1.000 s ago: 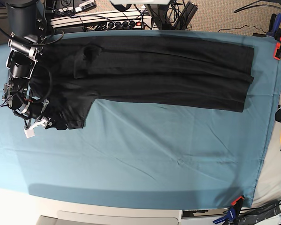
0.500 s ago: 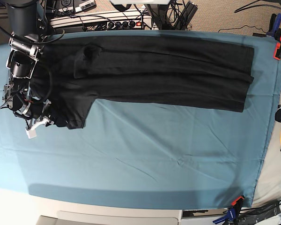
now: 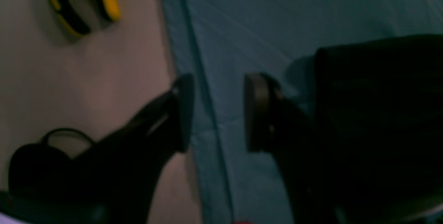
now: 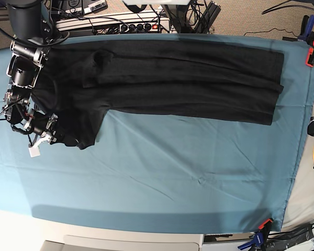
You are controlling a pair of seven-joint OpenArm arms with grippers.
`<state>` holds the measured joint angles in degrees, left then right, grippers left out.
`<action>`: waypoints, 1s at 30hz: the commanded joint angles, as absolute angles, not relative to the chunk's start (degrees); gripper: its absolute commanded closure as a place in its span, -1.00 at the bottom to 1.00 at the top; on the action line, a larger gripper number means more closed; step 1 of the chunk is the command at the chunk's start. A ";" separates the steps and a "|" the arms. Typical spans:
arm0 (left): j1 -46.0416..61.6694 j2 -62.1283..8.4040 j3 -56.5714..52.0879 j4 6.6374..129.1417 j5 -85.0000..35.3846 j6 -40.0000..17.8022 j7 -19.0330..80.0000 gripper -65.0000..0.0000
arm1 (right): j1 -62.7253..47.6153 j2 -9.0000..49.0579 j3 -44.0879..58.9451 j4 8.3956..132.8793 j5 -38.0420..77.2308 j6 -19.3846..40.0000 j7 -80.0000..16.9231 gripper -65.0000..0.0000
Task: Fold the T-shirt properly
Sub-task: 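Move the right gripper to the band's end and grasp it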
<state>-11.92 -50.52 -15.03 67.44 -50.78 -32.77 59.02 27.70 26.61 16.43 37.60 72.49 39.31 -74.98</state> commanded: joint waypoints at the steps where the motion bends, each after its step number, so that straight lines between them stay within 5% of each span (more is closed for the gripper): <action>1: -12.99 -52.38 -15.66 68.10 -51.11 -32.77 58.02 0.23 | 28.77 27.64 16.49 40.34 74.32 40.00 -75.07 1.00; 30: -12.99 -52.38 -15.66 68.10 -50.92 -32.75 58.02 0.23 | -9.89 27.66 16.51 105.60 66.85 40.00 -76.09 1.00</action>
<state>-11.92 -50.50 -15.03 67.40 -50.30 -32.80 59.02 -10.41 26.55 16.03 104.81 65.73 39.92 -77.12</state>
